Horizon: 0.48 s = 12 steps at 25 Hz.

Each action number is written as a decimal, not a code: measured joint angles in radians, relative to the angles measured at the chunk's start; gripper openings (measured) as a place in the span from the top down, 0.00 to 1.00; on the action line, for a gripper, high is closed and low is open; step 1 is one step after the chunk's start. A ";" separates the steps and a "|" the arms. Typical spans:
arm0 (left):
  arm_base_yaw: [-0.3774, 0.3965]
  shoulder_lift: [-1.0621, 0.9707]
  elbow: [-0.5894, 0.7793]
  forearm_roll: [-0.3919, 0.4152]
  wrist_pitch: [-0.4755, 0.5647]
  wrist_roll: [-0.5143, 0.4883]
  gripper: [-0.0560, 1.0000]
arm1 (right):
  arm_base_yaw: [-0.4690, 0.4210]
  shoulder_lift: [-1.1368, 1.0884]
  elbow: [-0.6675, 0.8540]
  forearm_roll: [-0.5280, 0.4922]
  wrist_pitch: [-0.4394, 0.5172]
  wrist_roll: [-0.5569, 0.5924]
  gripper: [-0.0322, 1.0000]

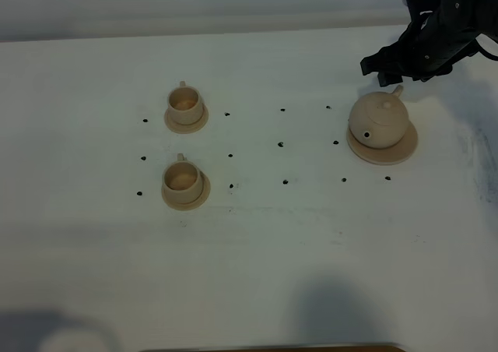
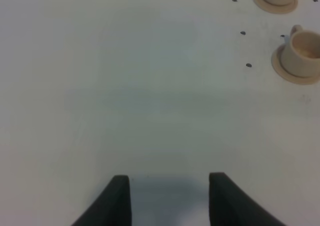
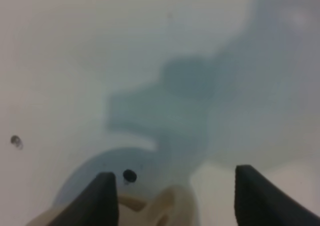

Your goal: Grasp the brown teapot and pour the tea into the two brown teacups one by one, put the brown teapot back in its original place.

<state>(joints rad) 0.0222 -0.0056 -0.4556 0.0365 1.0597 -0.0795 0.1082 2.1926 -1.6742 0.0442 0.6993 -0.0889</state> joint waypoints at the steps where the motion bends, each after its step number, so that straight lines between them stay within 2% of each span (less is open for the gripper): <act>1: 0.000 0.000 0.000 0.000 0.000 0.000 0.54 | -0.001 0.000 0.000 0.000 0.004 0.000 0.49; 12: 0.000 0.000 0.000 0.000 0.000 0.000 0.54 | -0.019 0.000 0.000 0.000 0.044 0.001 0.49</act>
<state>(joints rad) 0.0222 -0.0056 -0.4556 0.0365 1.0597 -0.0795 0.0892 2.1926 -1.6742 0.0440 0.7437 -0.0881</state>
